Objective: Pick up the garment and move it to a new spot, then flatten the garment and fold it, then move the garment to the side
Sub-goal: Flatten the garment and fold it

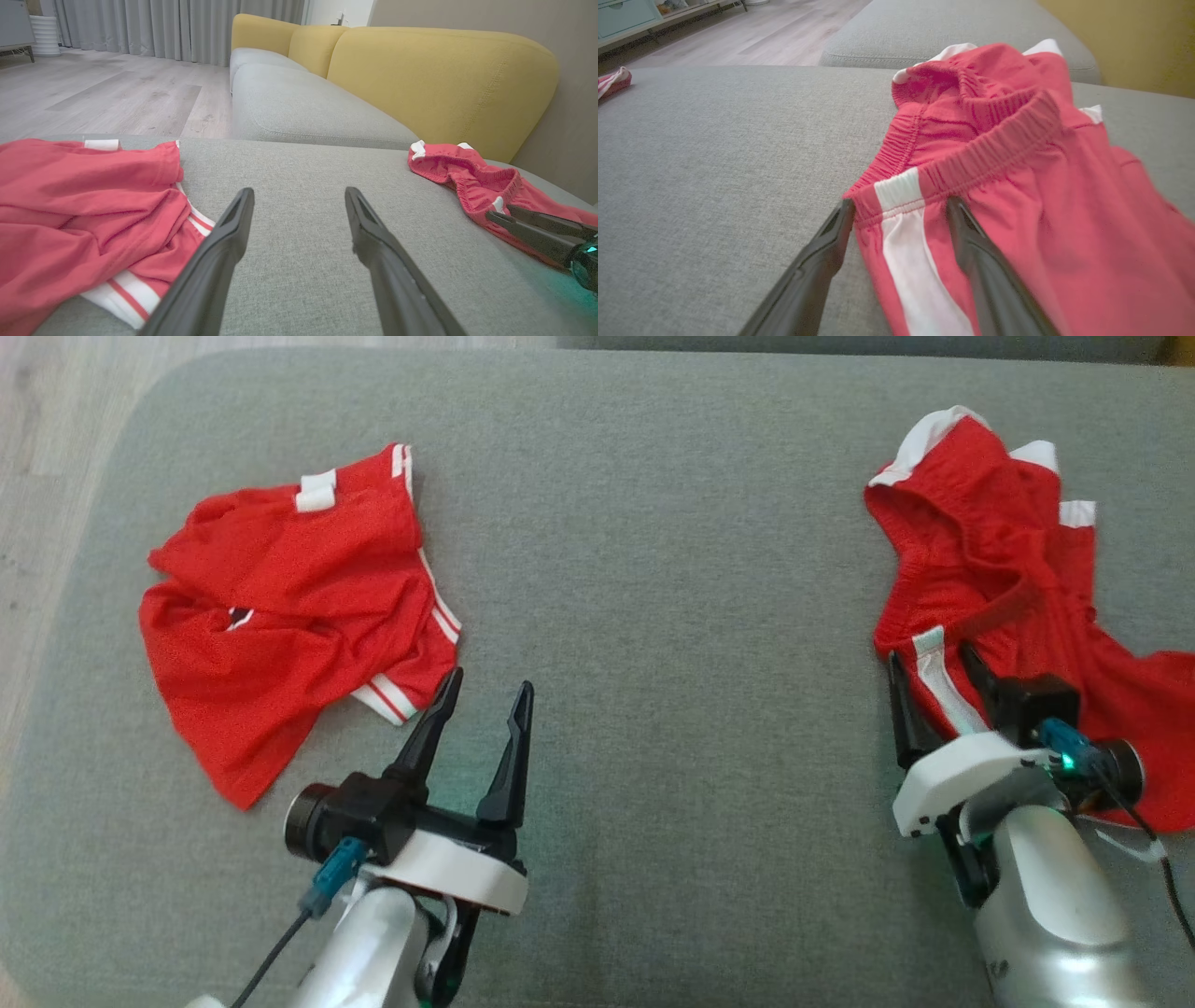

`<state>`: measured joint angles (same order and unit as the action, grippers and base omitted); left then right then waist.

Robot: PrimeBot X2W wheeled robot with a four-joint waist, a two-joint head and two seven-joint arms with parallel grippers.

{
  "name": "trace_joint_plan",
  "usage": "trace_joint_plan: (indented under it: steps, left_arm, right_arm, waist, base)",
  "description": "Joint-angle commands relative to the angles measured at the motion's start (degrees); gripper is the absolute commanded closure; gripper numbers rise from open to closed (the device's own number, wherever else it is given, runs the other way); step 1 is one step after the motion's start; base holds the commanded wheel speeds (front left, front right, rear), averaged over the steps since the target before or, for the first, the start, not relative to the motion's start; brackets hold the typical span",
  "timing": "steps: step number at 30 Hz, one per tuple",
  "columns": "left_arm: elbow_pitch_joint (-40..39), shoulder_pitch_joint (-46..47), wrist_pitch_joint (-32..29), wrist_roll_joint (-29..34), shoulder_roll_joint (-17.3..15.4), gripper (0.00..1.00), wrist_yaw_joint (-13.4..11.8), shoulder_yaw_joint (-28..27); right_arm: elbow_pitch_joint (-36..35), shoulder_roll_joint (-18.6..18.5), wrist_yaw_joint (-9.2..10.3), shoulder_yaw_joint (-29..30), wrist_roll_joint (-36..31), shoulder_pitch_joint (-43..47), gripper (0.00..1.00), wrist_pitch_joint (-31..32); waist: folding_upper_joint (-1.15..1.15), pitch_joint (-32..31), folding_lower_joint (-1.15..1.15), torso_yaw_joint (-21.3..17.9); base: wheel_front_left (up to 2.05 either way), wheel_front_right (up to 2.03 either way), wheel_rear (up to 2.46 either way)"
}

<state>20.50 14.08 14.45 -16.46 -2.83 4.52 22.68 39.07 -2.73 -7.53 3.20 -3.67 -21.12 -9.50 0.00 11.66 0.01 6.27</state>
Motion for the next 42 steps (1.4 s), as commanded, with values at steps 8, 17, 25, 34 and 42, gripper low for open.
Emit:
trace_joint_plan:
  steps: [8, 17, 25, 34, 42]
  left_arm:
    - [-1.2, 3.4, 0.5, -0.6, 0.0, 0.0, -0.4, -0.7]
    - [-0.3, 2.3, 0.5, -0.3, 0.0, 0.0, -0.5, -0.9]
    - [0.0, 1.2, 0.5, -0.3, 0.0, 0.0, -0.4, -0.8]
    - [0.0, 0.1, 0.5, -0.1, -0.1, 0.0, -0.8, -2.1]
    - [-0.5, -1.0, 0.5, 0.4, -0.1, 0.0, -0.8, -3.6]
  right_arm:
    - [4.5, -0.2, 0.04, -5.3, 0.0, -5.4, 1.0, -2.0]
    - [3.2, -0.1, 0.04, -20.7, 5.4, -4.8, 1.0, -4.7]
    - [0.5, -0.1, 0.04, -37.5, 12.7, -1.9, 1.0, -4.0]
    - [0.4, -0.1, 0.04, -39.9, 15.6, -1.5, 0.0, -3.9]
    - [-4.2, -0.7, 0.04, -22.6, 13.7, 4.4, 0.0, -5.3]
  waist:
    - [0.0, 0.9, -0.01, 1.1]
    - [0.0, -1.9, -0.01, 0.1]
    - [0.0, -4.6, -0.01, 0.3]
    - [0.0, -6.6, -0.01, -0.7]
    - [0.0, -8.3, -0.01, -4.7]
  base:
    - [0.0, 0.0, 0.0]
    - [0.0, 0.0, 0.0]
    - [0.0, 0.0, 0.0]
    - [0.0, 0.0, 0.0]
    - [0.0, 0.0, 0.0]
